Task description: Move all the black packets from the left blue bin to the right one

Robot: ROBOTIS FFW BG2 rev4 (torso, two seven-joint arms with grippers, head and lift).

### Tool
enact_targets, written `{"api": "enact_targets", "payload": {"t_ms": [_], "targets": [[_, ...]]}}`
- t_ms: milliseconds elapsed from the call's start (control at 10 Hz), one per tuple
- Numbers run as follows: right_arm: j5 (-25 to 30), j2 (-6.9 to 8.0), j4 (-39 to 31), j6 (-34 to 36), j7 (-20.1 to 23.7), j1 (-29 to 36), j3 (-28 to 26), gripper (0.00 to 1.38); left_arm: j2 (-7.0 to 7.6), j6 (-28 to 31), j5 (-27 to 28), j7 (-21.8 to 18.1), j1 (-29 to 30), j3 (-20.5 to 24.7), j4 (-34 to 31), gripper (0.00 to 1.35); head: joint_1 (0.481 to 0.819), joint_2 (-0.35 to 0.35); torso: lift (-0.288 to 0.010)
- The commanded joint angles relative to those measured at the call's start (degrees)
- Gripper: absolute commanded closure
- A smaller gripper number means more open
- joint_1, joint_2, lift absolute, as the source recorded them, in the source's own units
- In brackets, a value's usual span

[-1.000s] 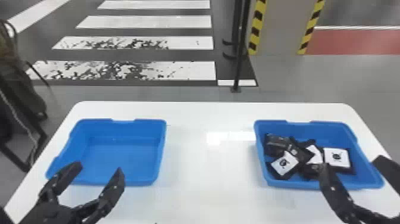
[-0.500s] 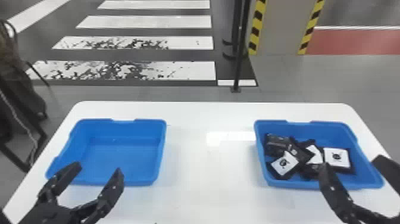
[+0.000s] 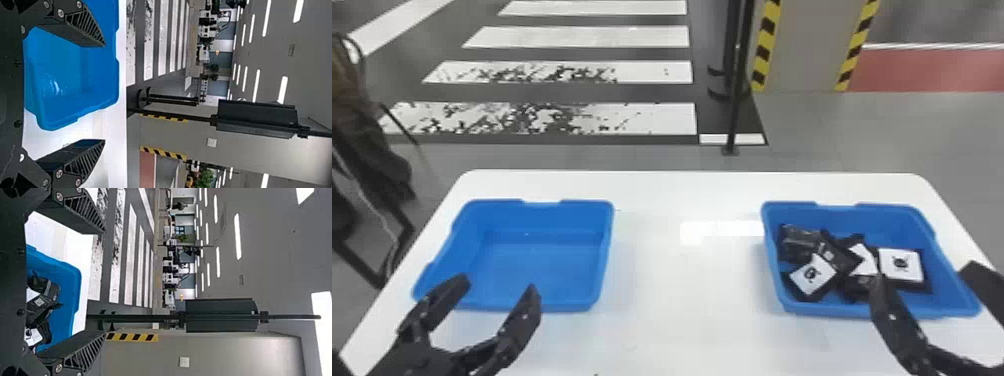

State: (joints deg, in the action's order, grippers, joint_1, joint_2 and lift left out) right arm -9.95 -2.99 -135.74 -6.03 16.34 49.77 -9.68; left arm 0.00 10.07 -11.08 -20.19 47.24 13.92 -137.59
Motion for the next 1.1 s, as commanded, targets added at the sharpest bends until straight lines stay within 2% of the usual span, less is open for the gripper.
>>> {"api": "enact_targets", "payload": {"t_ms": [0,1000], "targets": [[-0.1,-0.08,0.11,0.12,0.0,0.0,0.08,0.12,-0.15,0.19,0.0,-0.03,0.0,-0.1,-0.01,0.18,0.695,0.03,-0.14],[-0.67,-0.35,0.67,0.12,0.0,-0.28,0.65,0.12,-0.15,0.34,0.12,-0.03,0.0,-0.1,-0.01,0.18,0.695,0.035,-0.14]]}}
